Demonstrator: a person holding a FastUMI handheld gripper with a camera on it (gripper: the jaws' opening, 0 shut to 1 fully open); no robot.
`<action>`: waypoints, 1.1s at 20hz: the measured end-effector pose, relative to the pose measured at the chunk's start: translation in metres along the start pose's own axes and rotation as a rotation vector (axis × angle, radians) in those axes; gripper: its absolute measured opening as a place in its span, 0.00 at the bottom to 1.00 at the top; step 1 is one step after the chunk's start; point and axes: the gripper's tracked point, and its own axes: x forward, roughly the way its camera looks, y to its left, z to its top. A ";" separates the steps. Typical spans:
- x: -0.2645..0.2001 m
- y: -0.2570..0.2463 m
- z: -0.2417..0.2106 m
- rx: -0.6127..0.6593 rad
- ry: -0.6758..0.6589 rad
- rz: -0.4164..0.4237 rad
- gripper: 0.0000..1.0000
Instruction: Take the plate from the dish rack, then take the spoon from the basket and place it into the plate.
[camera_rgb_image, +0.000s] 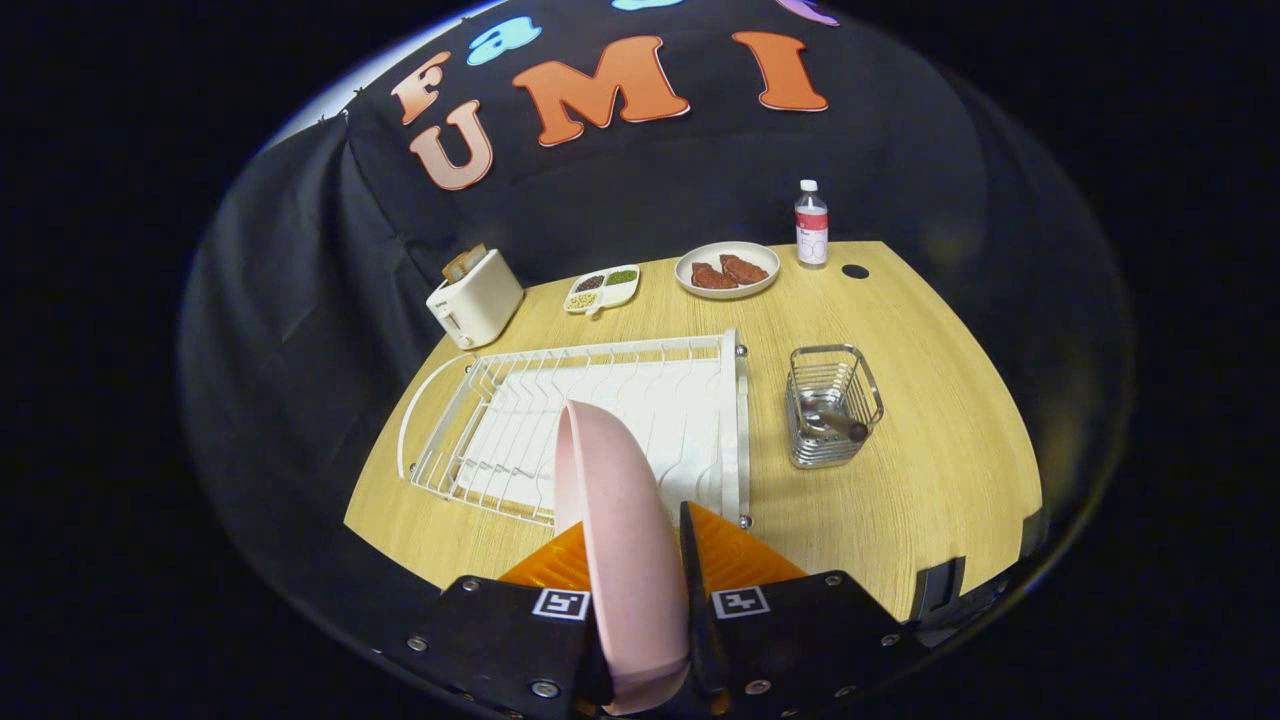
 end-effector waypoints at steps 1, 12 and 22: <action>0.000 -0.003 -0.008 0.016 0.005 0.001 0.30; 0.014 -0.008 -0.099 0.143 0.102 0.073 0.30; 0.042 -0.010 -0.129 0.273 0.139 0.150 0.30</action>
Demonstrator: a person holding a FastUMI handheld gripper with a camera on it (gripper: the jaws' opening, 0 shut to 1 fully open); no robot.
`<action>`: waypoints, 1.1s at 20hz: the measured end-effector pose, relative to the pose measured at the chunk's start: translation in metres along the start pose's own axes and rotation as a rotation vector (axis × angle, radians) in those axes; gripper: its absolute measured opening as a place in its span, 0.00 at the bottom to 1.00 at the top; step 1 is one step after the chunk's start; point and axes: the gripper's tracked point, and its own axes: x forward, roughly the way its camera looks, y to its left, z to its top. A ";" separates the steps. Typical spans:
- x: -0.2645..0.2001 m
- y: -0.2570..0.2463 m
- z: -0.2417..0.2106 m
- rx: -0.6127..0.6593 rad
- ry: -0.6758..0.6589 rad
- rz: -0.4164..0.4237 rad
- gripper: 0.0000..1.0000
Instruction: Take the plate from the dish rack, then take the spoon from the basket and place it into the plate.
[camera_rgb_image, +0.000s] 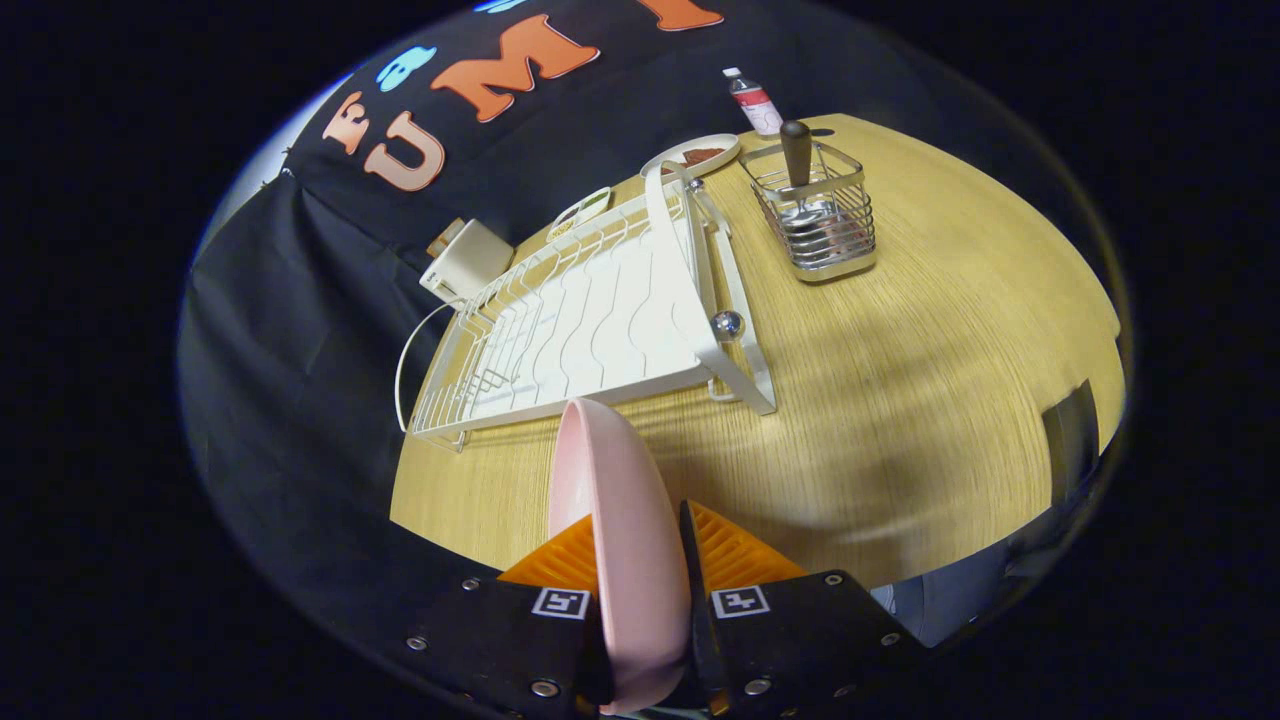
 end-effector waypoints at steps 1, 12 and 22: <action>0.003 -0.002 0.001 0.013 -0.001 0.005 0.30; 0.027 -0.025 0.002 0.021 -0.019 -0.022 0.46; 0.037 -0.047 0.025 -0.120 -0.103 -0.156 0.58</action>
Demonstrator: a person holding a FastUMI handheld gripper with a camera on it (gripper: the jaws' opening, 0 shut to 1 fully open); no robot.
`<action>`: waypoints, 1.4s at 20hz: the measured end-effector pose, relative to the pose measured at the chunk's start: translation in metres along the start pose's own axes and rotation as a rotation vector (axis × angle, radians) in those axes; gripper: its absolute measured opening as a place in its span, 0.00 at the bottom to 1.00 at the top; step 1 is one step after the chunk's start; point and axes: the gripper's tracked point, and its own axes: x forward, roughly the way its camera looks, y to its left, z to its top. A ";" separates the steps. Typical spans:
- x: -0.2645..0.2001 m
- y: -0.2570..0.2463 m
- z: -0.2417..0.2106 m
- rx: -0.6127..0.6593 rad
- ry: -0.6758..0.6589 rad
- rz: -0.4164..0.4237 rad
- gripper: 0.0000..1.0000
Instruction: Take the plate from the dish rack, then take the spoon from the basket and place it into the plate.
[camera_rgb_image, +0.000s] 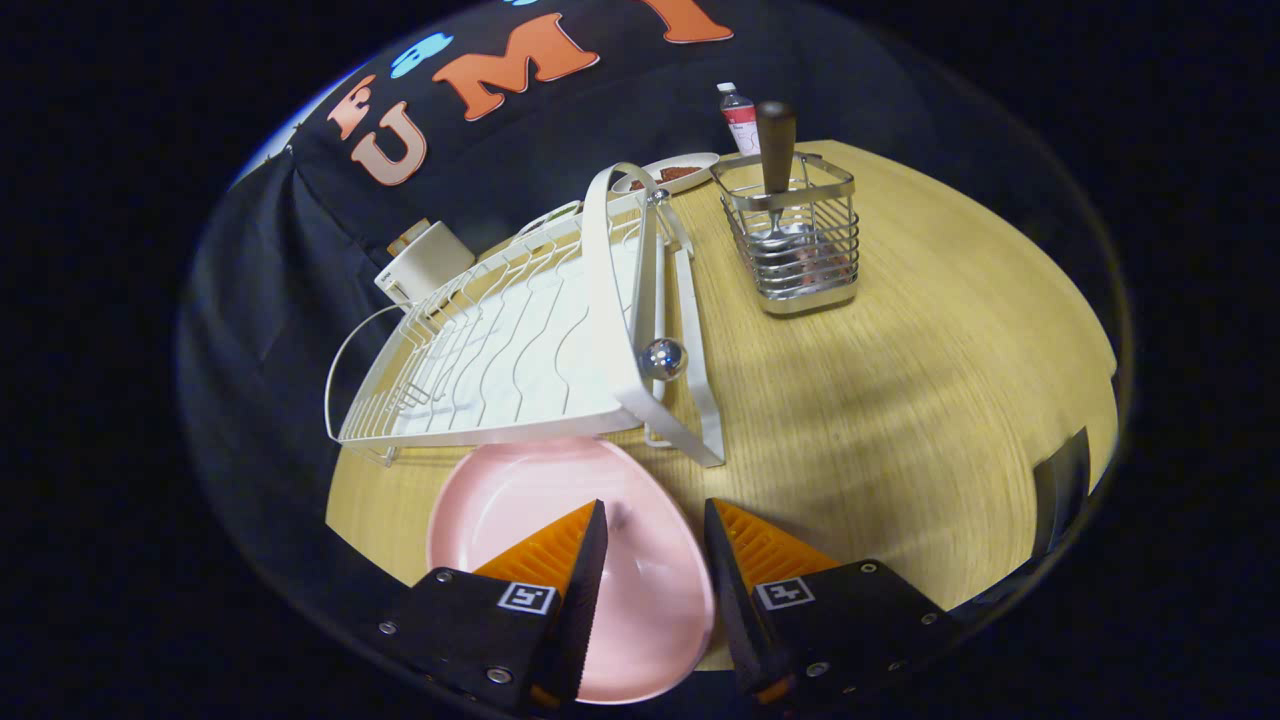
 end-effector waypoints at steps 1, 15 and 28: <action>0.000 0.000 0.000 -0.001 -0.003 -0.002 0.59; -0.025 -0.023 0.038 -0.019 -0.131 -0.042 0.67; -0.059 -0.044 0.157 -0.158 -0.518 -0.165 0.69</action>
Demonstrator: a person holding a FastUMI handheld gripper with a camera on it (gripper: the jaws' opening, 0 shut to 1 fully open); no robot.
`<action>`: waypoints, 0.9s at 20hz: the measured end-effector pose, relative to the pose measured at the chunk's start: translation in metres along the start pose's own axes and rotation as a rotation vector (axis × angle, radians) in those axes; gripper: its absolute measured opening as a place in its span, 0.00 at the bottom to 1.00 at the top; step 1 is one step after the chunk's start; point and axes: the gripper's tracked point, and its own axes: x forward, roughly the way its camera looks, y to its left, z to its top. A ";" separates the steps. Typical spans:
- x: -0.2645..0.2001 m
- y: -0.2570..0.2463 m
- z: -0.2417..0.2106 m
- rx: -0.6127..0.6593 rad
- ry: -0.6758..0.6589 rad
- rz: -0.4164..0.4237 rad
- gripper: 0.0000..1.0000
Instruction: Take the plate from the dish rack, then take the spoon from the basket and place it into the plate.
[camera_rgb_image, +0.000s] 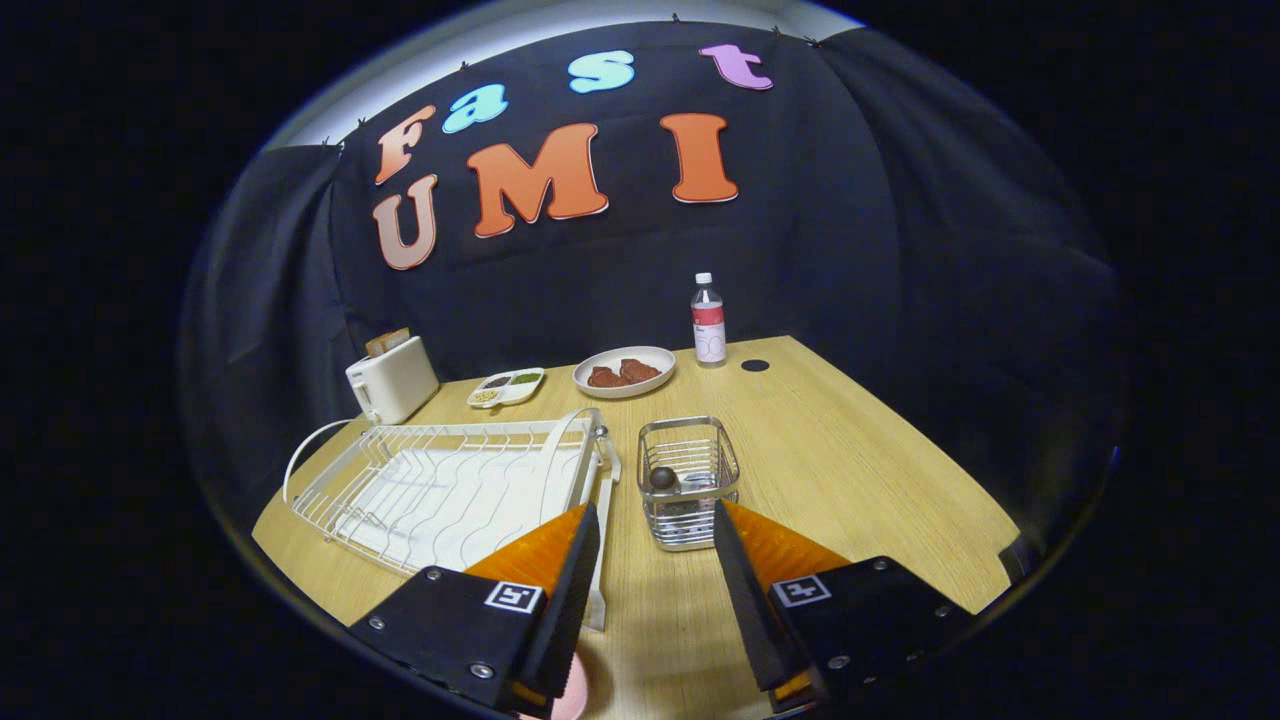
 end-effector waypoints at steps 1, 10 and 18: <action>0.004 -0.001 0.002 -0.003 -0.008 -0.006 0.68; 0.035 -0.007 0.005 -0.012 -0.037 -0.047 0.34; 0.042 -0.008 0.014 -0.016 -0.058 -0.053 0.14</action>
